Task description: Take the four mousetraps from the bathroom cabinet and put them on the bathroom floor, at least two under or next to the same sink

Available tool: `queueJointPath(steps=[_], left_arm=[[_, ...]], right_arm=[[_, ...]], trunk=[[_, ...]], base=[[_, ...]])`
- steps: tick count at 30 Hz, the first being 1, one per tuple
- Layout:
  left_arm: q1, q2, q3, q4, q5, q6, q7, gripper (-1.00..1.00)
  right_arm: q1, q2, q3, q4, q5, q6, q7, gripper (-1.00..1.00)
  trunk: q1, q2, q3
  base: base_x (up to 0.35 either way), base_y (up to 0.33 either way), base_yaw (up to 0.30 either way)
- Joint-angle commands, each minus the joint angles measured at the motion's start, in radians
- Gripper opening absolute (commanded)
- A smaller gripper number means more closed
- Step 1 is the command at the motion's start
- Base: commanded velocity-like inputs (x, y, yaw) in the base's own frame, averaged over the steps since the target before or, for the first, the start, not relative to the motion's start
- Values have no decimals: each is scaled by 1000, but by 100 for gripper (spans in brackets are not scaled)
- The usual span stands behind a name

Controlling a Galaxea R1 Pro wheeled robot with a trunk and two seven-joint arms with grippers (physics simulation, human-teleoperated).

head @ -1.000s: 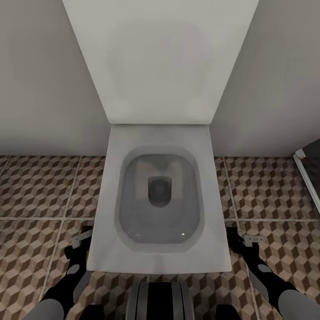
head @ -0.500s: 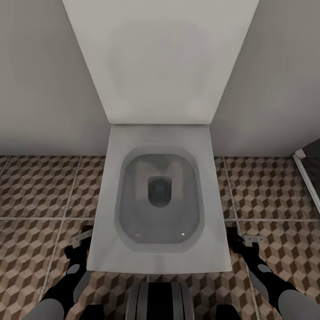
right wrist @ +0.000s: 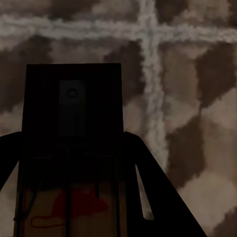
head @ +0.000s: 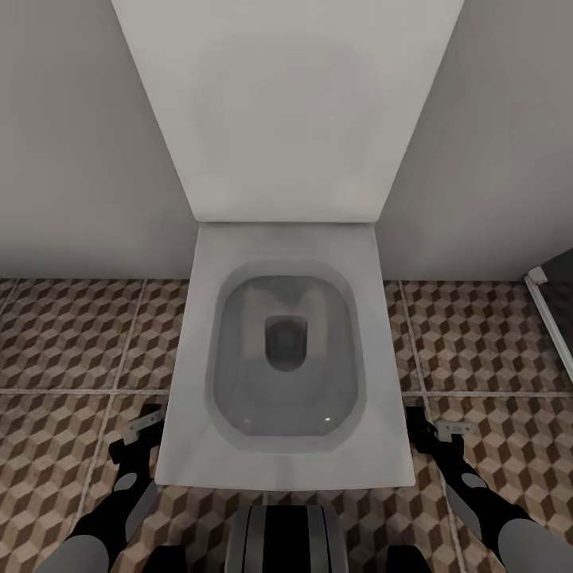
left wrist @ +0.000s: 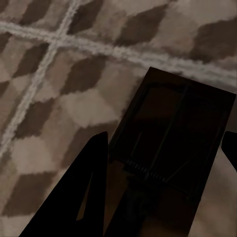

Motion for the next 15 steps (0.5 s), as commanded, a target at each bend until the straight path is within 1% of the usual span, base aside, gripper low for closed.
queueJointPath(steps=[1, 3, 4, 5, 15], left_arm=[[0, 0, -1, 0, 7, -4, 2, -100], [0, 1, -2, 0, 7, -4, 3, -100], [0, 1, -2, 0, 7, -4, 3, 100], [0, 1, -2, 1, 7, -4, 4, 100], [0, -1, -2, 0, 7, -4, 4, 100]], right_arm=[[-1, -1, 8, 0, -12, -4, 1, -100], [-1, -1, 8, 0, -12, -4, 1, -100], [-1, -1, 8, 0, -12, -4, 1, -100], [-1, -1, 8, 0, -12, -4, 1, 100], [-1, -1, 8, 0, -12, -4, 1, 100]], trunk=[[0, 0, 0], [0, 0, 0], [0, 0, 0], [0, 0, 0], [0, 0, 0]], base=[[0, 0, 0], [0, 0, 0], [0, 0, 0], [0, 0, 0], [0, 0, 0]])
